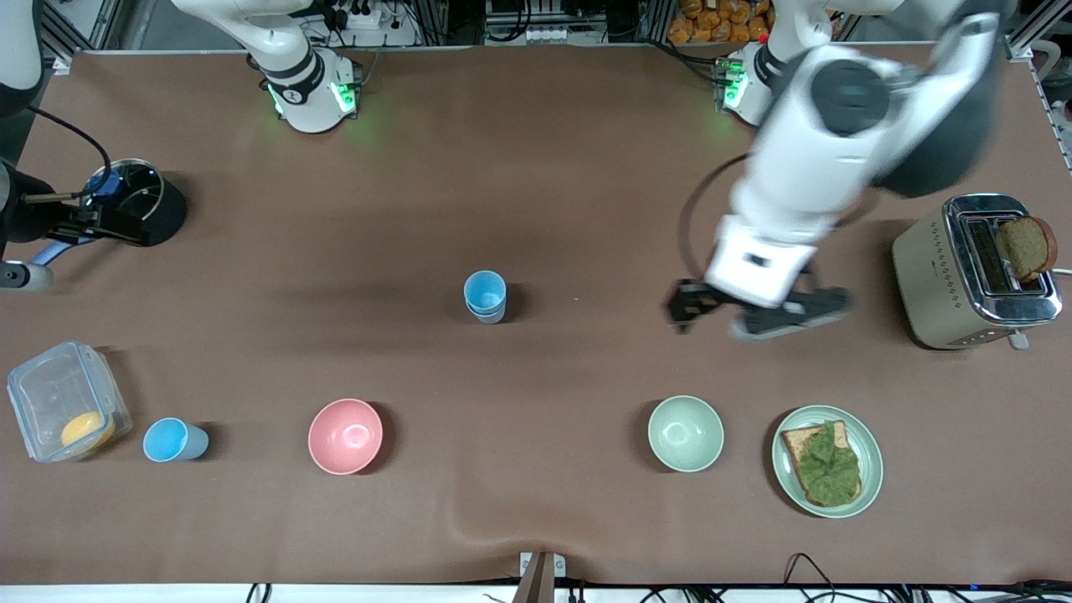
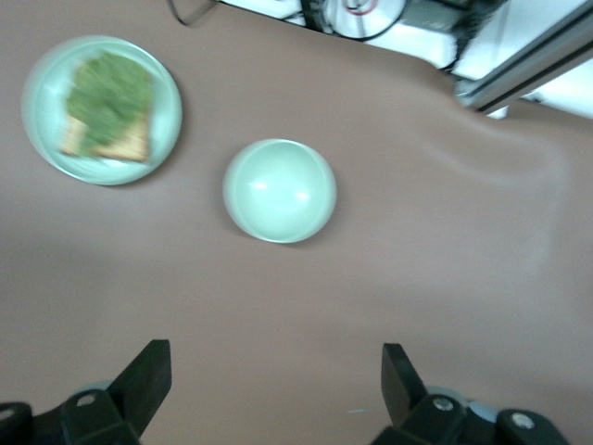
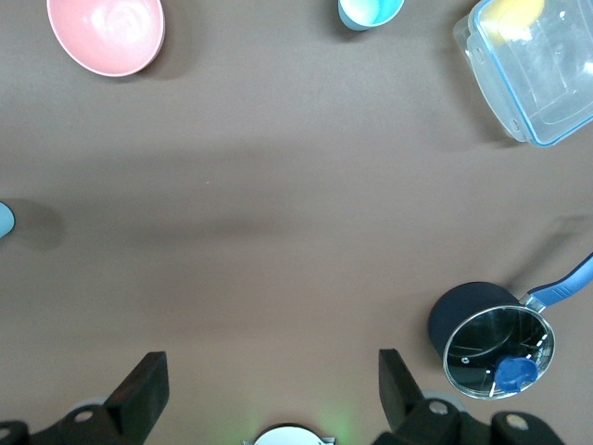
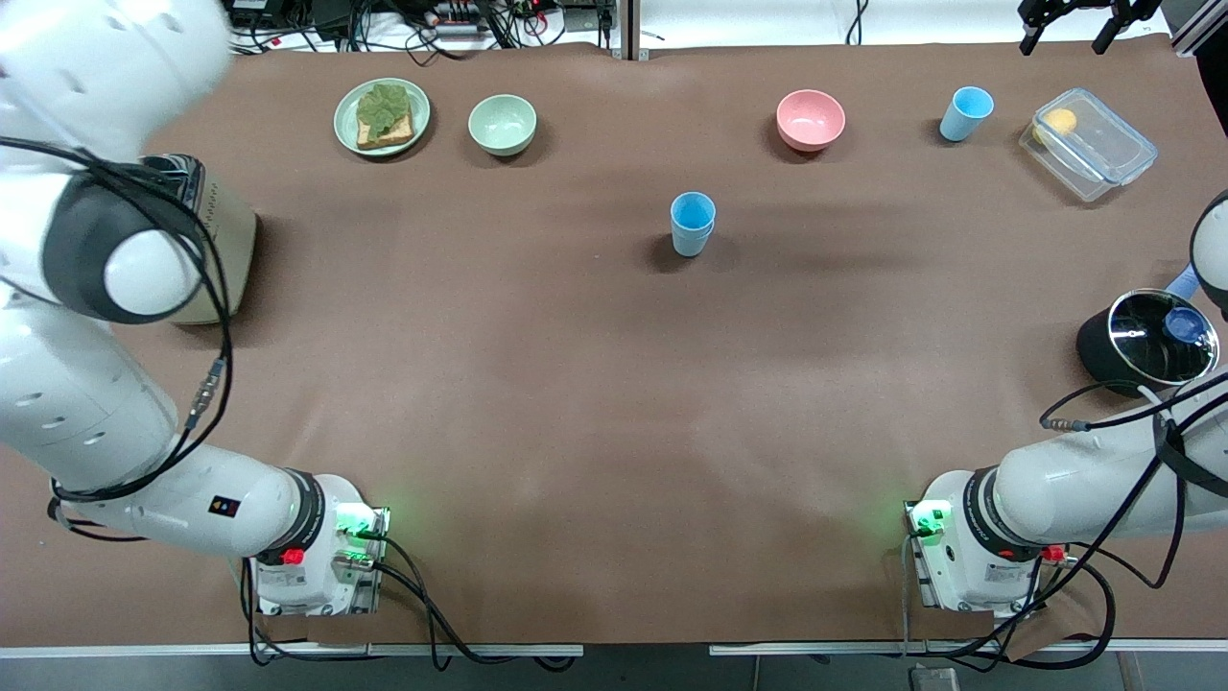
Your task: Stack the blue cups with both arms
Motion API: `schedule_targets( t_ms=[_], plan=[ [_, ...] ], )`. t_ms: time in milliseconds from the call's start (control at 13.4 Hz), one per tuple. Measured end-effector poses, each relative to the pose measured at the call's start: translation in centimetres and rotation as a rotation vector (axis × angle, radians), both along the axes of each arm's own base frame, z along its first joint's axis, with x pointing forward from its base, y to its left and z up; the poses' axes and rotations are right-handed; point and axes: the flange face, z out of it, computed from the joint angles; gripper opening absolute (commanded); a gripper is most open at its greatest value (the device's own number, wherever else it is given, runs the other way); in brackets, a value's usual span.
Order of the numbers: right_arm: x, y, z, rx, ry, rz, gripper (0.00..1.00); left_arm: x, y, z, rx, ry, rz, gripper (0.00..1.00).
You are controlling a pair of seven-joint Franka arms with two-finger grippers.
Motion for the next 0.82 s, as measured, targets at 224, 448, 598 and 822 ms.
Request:
schedule_targets(
  t_ms=[224, 448, 598, 822],
  plan=[
    [0.0, 0.0, 0.0, 0.000, 0.000, 0.000, 1.00, 0.1, 9.0, 2.5, 0.055, 0.073, -0.128, 1.00],
    [0.0, 0.0, 0.0, 0.000, 0.000, 0.001, 1.00, -1.0, 13.4, 4.6, 0.083, 0.107, -0.175, 1.00],
    [0.0, 0.0, 0.0, 0.000, 0.000, 0.001, 1.00, -1.8, 14.3, 5.7, 0.090, 0.122, -0.169, 1.00],
    [0.1, 0.0, 0.1, 0.000, -0.008, 0.002, 1.00, -2.9, 15.5, 7.1, 0.099, 0.136, -0.159, 1.00]
  ],
)
